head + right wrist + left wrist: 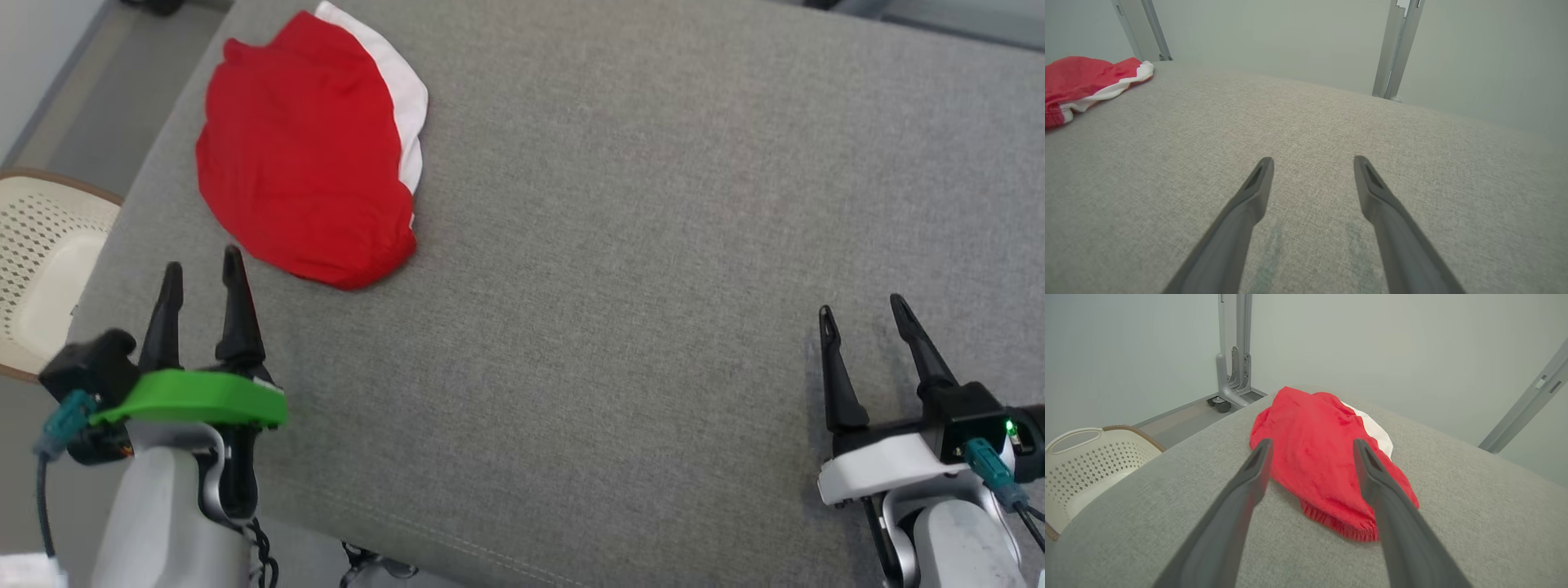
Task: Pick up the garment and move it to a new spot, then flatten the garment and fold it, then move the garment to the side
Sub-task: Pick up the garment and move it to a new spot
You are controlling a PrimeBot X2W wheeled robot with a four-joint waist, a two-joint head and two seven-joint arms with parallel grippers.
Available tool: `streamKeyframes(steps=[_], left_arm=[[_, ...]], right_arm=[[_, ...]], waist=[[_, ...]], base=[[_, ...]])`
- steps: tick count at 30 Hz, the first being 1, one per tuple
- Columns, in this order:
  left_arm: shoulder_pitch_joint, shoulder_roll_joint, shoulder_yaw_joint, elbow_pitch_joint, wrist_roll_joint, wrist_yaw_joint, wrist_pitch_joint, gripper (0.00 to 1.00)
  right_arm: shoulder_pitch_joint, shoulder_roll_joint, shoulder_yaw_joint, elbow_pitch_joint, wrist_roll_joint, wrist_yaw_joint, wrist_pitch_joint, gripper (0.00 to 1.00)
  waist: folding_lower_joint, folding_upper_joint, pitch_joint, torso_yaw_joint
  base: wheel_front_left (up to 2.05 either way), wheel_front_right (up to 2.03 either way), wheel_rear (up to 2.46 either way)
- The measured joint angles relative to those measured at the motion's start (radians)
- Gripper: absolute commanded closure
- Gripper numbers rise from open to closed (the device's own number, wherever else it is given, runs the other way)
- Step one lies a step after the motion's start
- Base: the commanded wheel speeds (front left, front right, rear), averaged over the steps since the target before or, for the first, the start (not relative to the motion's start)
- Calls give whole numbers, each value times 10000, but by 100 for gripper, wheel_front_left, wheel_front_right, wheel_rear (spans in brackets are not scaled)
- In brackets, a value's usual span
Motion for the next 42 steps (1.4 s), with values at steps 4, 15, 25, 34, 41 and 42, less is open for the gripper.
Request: streamKeyframes(steps=[4,15,25,34,41,42], left_arm=[[-867,311,-215,796,-487,-2,0,0],[-2740,928,-1684,4358,-2316,-15,779,100],[-2612,1350,-3126,4117,-3313,-4,247,100],[-2280,1563,-4481,1662,-3551,-17,65,100],[-1722,1342,-5739,-1427,-3492,-13,798,100],[-1619,1292,-5908,-1944,-3492,29,989,100]], right_arm=[[-243,0,33,-27,-52,0,0,0],[-684,23,196,-180,209,6,-33,0],[-376,-6,134,125,594,4,-29,0],[199,-4,364,410,1331,4,-15,0],[668,-8,426,449,1871,2,-13,0],[733,-10,435,441,1942,2,-13,0]], waist=[[0,0,652,-159],[0,0,1798,-1101],[0,0,1259,-1247],[0,0,119,-1301],[0,0,-872,-1675],[0,0,-974,-1785]], base=[[0,0,0],[0,0,0],[0,0,0],[0,0,0],[0,0,0],[0,0,0]])
